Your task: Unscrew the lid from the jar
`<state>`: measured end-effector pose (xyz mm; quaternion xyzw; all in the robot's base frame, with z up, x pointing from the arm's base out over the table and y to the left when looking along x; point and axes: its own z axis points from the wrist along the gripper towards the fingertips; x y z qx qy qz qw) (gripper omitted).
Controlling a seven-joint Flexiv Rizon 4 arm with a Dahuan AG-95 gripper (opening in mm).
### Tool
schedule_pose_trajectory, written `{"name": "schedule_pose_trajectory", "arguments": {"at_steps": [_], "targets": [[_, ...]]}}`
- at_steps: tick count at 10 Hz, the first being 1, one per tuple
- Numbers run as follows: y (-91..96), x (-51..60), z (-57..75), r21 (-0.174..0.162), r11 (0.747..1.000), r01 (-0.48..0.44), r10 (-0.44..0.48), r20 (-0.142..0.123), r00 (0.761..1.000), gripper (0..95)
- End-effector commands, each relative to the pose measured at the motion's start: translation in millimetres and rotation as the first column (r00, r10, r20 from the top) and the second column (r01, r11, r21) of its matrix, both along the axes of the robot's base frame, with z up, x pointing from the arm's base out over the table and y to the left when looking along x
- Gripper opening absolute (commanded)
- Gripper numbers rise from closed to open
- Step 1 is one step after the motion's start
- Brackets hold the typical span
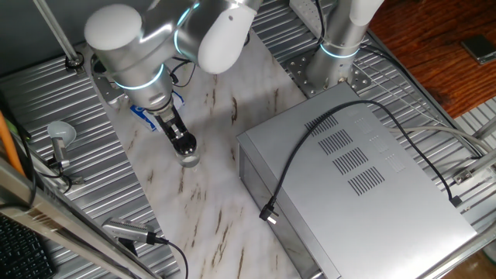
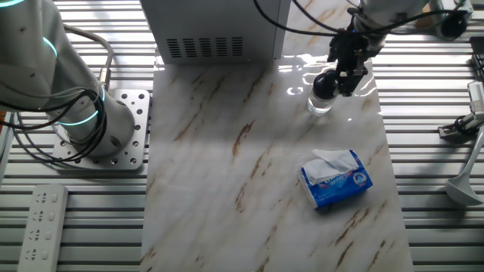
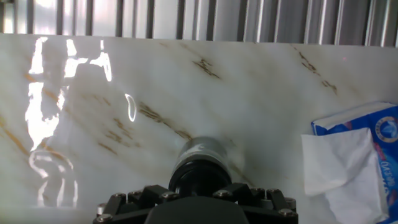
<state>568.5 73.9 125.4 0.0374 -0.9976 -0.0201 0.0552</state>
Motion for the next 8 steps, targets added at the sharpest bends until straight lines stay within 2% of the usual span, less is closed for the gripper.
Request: {"name": "schedule_pose_trajectory", "arguments": {"at_steps": [1,5,8], "targets": [[-0.3,0.7,-5.3,-0.003,1.0,0.009,-0.009,0.01,1.0,76.0],[-0.5,0.3,-6.5,0.007,1.0,0.02,-0.02,0.04,0.999,76.0],[-0.5,0.3,-10.2,0.008,1.0,0.02,-0.021,0.042,0.999,76.0]]}}
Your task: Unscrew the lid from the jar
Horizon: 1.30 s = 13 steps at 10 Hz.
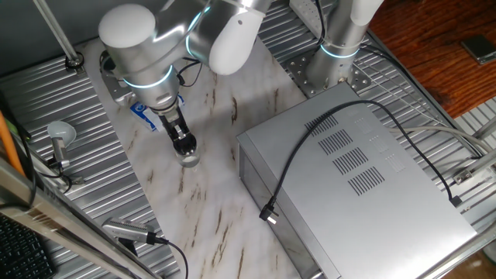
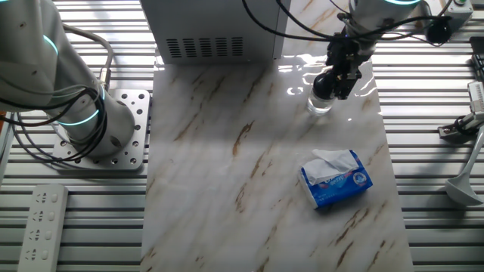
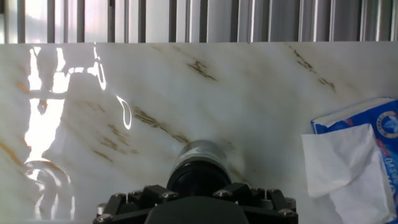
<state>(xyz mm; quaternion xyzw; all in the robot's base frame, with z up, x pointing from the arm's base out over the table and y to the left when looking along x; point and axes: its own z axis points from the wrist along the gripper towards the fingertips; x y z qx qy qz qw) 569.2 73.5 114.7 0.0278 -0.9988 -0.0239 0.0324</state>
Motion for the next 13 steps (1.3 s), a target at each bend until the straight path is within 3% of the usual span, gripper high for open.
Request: {"name": "schedule_pose_trajectory", "arguments": {"at_steps": [1,13], "targets": [[-0.1,-0.4,-0.8,0.0,1.0,0.0,0.0,-0.002,1.0,76.0],[-0.2,-1.6,-11.1,-0.006,1.0,0.021,-0.021,0.001,1.0,76.0]]}}
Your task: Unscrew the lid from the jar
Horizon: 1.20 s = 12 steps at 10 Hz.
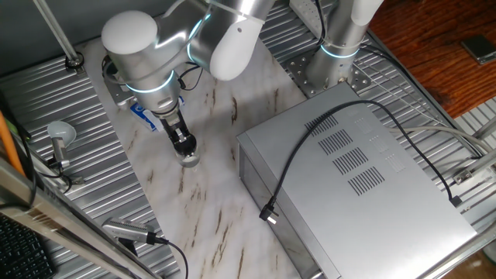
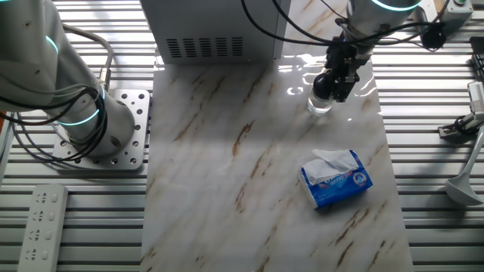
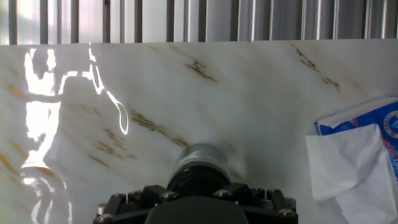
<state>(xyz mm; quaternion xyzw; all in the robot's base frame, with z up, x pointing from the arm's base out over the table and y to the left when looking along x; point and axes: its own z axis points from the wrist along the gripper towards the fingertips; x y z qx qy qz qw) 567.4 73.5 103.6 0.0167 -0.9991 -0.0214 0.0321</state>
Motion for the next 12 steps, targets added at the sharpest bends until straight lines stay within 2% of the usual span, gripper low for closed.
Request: {"name": "schedule_pose_trajectory", "arguments": {"at_steps": [1,3,8,12], "targets": [[-0.8,-1.2,-0.5,0.002,1.0,-0.003,0.003,0.002,1.0,57.0],[-2.3,-4.8,-2.0,0.002,1.0,-0.01,0.01,0.007,1.0,57.0],[-2.4,-5.0,-2.6,0.004,1.0,-0.018,0.018,0.01,1.0,57.0],[-2.4,-4.9,-2.6,0.012,0.997,-0.08,0.08,0.013,0.997,57.0]]}}
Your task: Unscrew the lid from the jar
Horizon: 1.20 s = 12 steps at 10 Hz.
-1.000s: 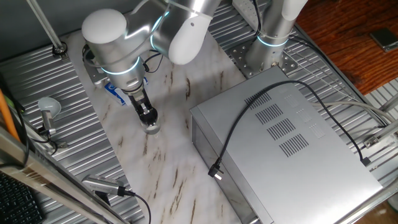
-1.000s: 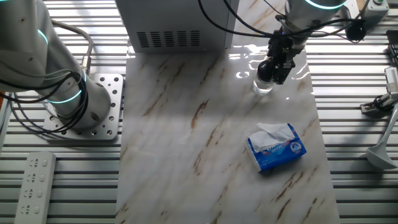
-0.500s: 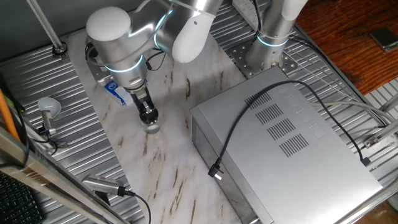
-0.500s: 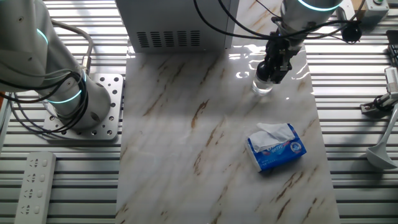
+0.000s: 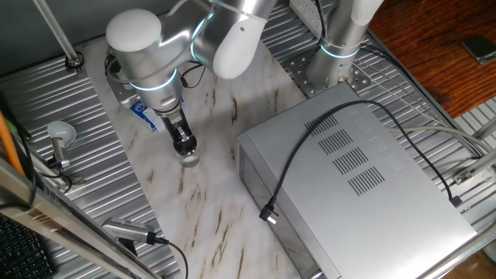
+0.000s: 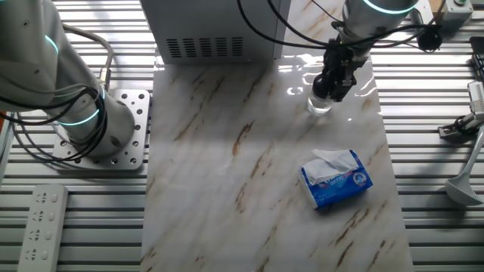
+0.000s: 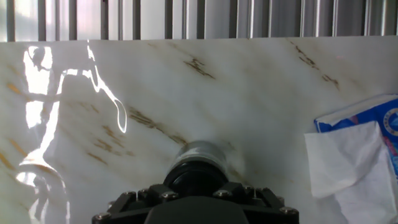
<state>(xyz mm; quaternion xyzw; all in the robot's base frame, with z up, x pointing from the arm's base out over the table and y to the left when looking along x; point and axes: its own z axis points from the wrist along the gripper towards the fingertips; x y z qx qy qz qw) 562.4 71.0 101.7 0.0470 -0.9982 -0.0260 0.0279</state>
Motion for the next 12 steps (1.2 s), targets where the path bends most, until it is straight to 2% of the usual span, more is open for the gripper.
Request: {"name": "schedule_pose_trajectory", "arguments": {"at_steps": [1,6,9,11,12], "targets": [[0.2,0.1,-0.7,0.001,0.999,-0.036,0.036,0.002,0.999,57.0],[0.2,0.1,-1.3,-0.006,0.992,-0.127,0.127,0.008,0.992,57.0],[0.2,0.1,-1.3,0.003,0.979,-0.202,0.202,0.015,0.979,57.0],[0.2,0.1,-1.3,0.008,0.962,-0.272,0.271,0.02,0.962,57.0],[0.2,0.1,-1.3,0.009,0.956,-0.293,0.292,0.02,0.956,38.0]]}}
